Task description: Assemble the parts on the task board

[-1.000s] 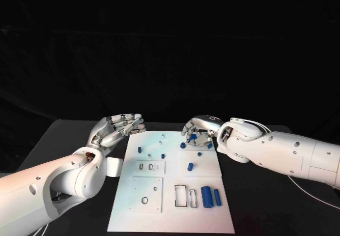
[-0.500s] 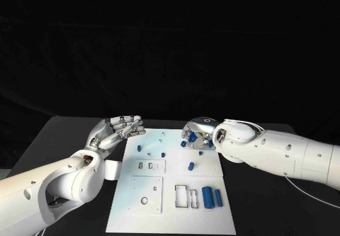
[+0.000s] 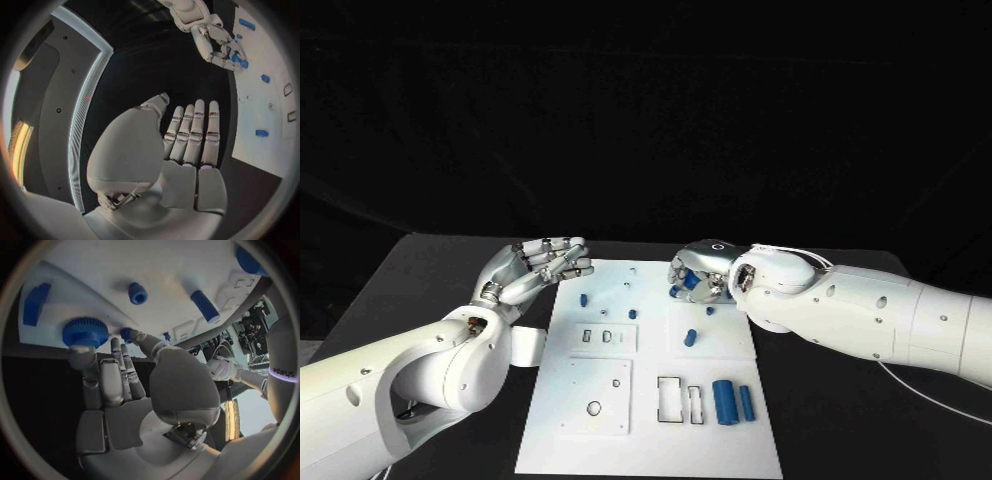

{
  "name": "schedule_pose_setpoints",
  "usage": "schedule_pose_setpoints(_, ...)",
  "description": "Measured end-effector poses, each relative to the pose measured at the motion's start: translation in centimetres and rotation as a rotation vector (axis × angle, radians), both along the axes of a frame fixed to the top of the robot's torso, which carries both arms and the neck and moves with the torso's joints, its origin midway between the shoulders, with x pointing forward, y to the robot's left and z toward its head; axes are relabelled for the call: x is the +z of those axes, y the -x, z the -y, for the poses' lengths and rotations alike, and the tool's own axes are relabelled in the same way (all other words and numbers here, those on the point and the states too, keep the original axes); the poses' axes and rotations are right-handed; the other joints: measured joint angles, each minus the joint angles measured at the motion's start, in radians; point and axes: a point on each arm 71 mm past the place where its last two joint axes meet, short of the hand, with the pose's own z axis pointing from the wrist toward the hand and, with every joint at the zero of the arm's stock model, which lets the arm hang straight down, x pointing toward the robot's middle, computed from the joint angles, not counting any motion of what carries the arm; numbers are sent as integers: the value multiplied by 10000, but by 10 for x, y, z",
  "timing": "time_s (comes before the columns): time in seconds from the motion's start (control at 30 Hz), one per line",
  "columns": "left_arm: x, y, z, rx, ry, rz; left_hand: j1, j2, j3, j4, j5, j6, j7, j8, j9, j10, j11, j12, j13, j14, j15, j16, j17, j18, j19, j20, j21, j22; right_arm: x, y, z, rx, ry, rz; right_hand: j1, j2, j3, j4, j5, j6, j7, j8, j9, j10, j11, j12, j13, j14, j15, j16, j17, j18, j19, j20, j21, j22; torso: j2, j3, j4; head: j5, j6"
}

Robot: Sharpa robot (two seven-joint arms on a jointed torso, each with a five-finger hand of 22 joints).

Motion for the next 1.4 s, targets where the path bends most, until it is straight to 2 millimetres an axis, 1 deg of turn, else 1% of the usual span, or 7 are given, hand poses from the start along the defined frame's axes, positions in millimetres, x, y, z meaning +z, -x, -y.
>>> schedule_pose_setpoints(0.2, -1, 0, -1, 4, 17, -64, 0, 0, 0, 0, 0, 0, 0, 0, 0, 0, 0, 0, 0, 0, 0, 0, 0, -3, 0, 0, 0, 0, 0, 0, -2, 12, 14, -2, 0, 1, 50, 48, 0, 39, -39, 2, 43, 74, 0, 3, 26, 0, 0, 217, 278, 1, 72, 2, 212, 284, 49, 3, 6, 7, 26)
schedule_pose_setpoints(0.53, -1, 0, -1, -18, 49, -144, 0, 0, 0, 0, 0, 0, 0, 0, 1, 0, 0, 0, 1, 0, 0, 0, -1, -7, 37, -38, 0, -8, 1, -1, -6, 25, -40, 69, 168, 169, 301, 78, -45, 177, -106, 157, 202, 258, -101, 92, 79, -1, 0, 545, 630, 2, 109, -35, 529, 690, 128, 9, 12, 62, 48)
schedule_pose_setpoints(0.67, -1, 0, -1, -25, 56, -166, 0, 0, 4, -5, 0, 0, 0, 0, -1, -1, 0, 0, 1, 0, 1, 0, 1, -6, 37, -37, -1, -9, 2, -1, -6, 23, -104, 140, 238, 239, 411, 80, -153, 352, -201, 281, 283, 459, -132, 194, 104, -28, -27, 622, 715, 3, 144, -71, 611, 807, 144, 9, 12, 69, 30)
schedule_pose_setpoints(0.83, -1, 0, -1, -29, 58, -197, 0, 0, 28, -28, 0, -1, 0, -1, -15, 0, 0, -46, 1, -1, 0, 0, 12, -8, 73, -1, -1, -15, 1, 2, -6, 12, -289, 326, 357, 357, 612, 62, -384, 675, -354, 551, 488, 826, -318, 376, 221, -18, -163, 757, 904, 3, 215, -141, 801, 1078, 153, 10, 12, 69, 6)
schedule_pose_setpoints(0.97, -1, -1, -1, -22, 52, -222, 0, 0, 55, 0, 0, 0, 0, -53, -25, 0, 0, -61, 1, 0, 0, 0, 12, -9, 73, -1, -1, -21, 3, 4, -5, 5, -561, 629, 398, 398, 655, 18, -415, 757, -438, 688, 592, 881, -304, 427, 306, -55, -199, 815, 961, 2, 252, -178, 875, 1179, 164, 10, 16, 68, 4)
schedule_pose_setpoints(1.03, -2, -1, -1, -17, 48, -233, 0, 0, 56, 0, 0, 0, 0, -53, -25, 0, 0, -61, 1, -1, 0, -47, 12, -8, 73, -1, -1, -21, 4, 5, -6, 14, -706, 777, 399, 399, 658, 20, -425, 763, -444, 700, 593, 896, -319, 427, 309, -54, -199, 815, 975, -104, 252, -178, 875, 1199, 171, 9, 16, 75, 22)
schedule_pose_setpoints(1.4, -2, -1, -1, -52, 61, -263, 0, 0, 84, -28, 0, -1, 0, -53, -25, -1, 0, -61, 1, -1, 1, -47, 20, -10, 72, -2, -1, -20, 15, 4, -15, -116, -1709, 1584, 435, 434, 698, 30, -494, 762, -446, 777, 598, 897, -319, 423, 304, -19, -234, 871, 1042, -109, 251, -178, 916, 1226, 215, -10, 22, 103, 148)
